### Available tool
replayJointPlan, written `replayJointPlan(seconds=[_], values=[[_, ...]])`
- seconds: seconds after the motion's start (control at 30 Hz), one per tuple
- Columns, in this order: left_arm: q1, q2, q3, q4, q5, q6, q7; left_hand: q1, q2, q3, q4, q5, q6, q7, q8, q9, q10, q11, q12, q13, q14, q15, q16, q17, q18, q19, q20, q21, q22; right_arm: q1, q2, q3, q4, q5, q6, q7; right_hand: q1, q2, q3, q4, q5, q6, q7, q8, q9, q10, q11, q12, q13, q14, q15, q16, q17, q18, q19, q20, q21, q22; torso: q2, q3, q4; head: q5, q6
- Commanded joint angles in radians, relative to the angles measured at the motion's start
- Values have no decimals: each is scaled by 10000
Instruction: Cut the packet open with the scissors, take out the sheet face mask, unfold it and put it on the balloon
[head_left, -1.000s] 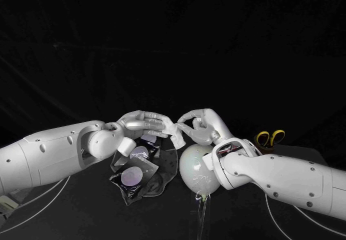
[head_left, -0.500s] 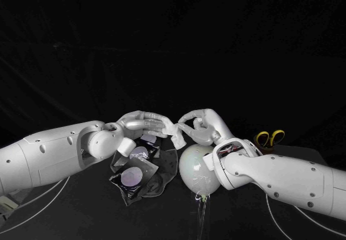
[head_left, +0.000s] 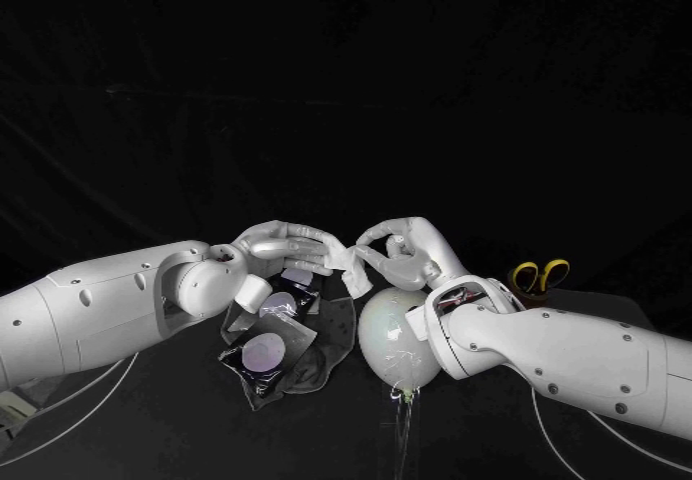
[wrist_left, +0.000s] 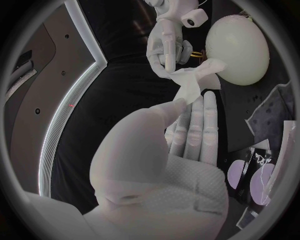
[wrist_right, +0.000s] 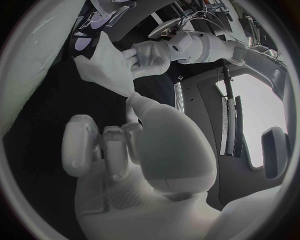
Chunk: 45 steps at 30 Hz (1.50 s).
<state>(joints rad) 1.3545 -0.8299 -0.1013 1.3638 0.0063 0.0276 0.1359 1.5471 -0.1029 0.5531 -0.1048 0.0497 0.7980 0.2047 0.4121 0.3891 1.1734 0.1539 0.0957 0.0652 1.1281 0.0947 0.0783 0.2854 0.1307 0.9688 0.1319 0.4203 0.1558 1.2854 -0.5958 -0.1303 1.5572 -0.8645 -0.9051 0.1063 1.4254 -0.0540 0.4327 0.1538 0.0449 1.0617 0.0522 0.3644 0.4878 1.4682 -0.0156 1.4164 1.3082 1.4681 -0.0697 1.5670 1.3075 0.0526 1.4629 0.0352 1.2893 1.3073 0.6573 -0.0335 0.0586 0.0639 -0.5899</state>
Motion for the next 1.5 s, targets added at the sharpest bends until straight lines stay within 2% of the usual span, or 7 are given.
replayJointPlan(seconds=[0.03,0.2,0.43,0.73,1.17,1.5], values=[[8,22,11,12,-284,-117,23,24,46,-60,-78,-7,103,207,41,-46,304,-59,108,19,135,-44,82,21,72,19,-109,106,38,9,-8,9,28,-38,71,109,-24,90,48,7,40,41,-12,369,683,518,-64,40,1758,1027,-84,38,2633,0,102,-21,49,1939,0,6,-3,6,3],[8,22,11,13,-416,-227,79,198,141,-68,-236,2,150,125,6,-152,919,-183,297,64,273,-165,119,49,146,57,-184,248,89,9,-24,9,47,-25,78,125,-24,90,48,7,40,41,-12,369,683,518,-64,40,1758,1027,-84,38,2633,0,102,-21,49,1939,2,6,-4,6,-4],[8,20,11,7,-465,-518,220,195,176,-99,-288,-6,203,94,-18,-225,1137,-233,315,51,456,-239,196,105,189,138,-232,386,143,9,-83,9,52,-52,234,51,-37,85,67,-1,39,26,-12,388,699,524,-64,55,1768,1027,-84,38,2633,0,103,-22,52,1940,0,5,-4,11,0],[8,0,12,-10,-448,-794,309,140,198,-157,-287,-15,130,97,-80,-283,1252,-248,316,43,517,-260,218,141,195,163,-241,455,167,10,-287,7,61,-113,435,-99,-39,81,71,-4,40,22,-12,392,703,521,-64,46,1763,1027,-84,38,2633,2,98,-22,38,1936,-2,3,-1,2,26],[8,-28,14,-61,-400,-909,283,64,249,-235,-248,-19,29,116,-127,-320,1288,-242,288,28,537,-252,222,167,187,179,-228,497,178,11,-586,7,95,-104,461,-171,-44,70,83,-16,40,7,-12,404,713,523,-64,51,1766,1027,-84,38,2633,0,102,-23,51,1939,4,8,-6,-10,70],[6,-31,14,-57,-418,-1039,324,223,292,-228,-402,-15,-24,99,-138,-349,1397,-269,286,25,615,-313,259,223,236,185,-286,558,196,11,-680,7,119,-99,461,-181,-46,59,98,-30,40,-5,-13,417,725,521,-64,45,1764,1027,-84,38,2633,0,101,-23,47,1938,1,2,2,-1,76]])
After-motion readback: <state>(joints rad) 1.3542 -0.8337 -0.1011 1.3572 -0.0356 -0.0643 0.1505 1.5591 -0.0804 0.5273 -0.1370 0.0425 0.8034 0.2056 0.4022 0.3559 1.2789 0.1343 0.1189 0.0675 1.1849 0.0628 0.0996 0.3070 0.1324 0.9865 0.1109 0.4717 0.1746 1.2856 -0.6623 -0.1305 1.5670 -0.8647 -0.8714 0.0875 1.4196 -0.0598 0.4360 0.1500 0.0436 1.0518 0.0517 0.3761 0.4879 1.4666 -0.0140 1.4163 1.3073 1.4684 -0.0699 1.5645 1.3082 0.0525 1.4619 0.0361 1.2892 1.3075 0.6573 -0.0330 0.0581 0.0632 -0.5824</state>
